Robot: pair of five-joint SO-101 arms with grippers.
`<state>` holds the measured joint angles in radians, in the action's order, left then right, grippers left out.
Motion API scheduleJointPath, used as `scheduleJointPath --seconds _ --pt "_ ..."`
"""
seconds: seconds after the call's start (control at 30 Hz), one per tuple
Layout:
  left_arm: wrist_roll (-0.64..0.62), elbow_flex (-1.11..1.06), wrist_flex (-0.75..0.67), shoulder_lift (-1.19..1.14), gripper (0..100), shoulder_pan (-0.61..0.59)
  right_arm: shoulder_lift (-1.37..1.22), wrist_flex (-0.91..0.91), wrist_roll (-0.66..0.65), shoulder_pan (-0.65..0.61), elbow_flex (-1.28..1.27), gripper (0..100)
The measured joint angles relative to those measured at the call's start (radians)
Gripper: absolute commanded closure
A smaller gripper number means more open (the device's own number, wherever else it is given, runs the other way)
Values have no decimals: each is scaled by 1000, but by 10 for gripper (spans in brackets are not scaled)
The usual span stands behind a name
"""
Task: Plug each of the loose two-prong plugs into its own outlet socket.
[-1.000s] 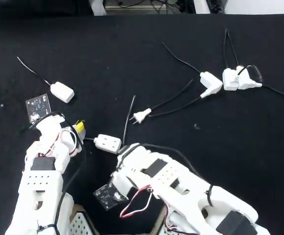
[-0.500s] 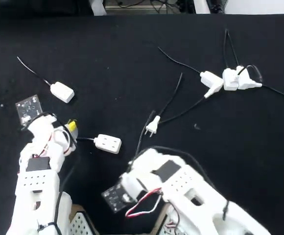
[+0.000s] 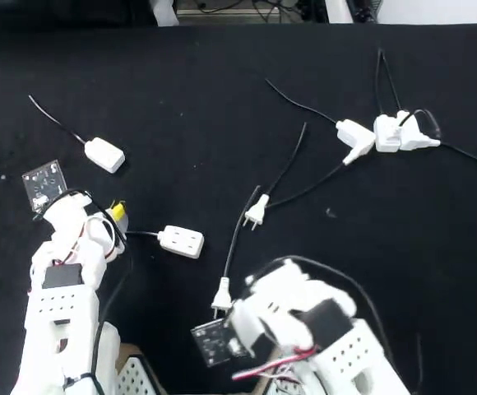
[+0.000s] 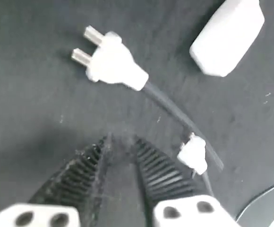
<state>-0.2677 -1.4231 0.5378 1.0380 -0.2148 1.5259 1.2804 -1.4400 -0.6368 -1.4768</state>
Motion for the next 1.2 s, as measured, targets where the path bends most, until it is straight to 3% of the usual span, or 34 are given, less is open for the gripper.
scheduleJointPath --seconds 0.07,0.13,0.5,0.9,1.2 --pt "0 0 0 0 793 -3 0 -37 29 -29 -51 662" --pt "0 0 0 0 794 -3 -5 -60 40 -43 -66 639" --pt "0 0 0 0 794 -3 -147 -169 46 -118 -75 687" --pt "-2 0 0 0 794 -112 -569 -235 46 -126 109 687" --pt "-2 0 0 0 794 -123 -844 -334 -94 -126 192 688"
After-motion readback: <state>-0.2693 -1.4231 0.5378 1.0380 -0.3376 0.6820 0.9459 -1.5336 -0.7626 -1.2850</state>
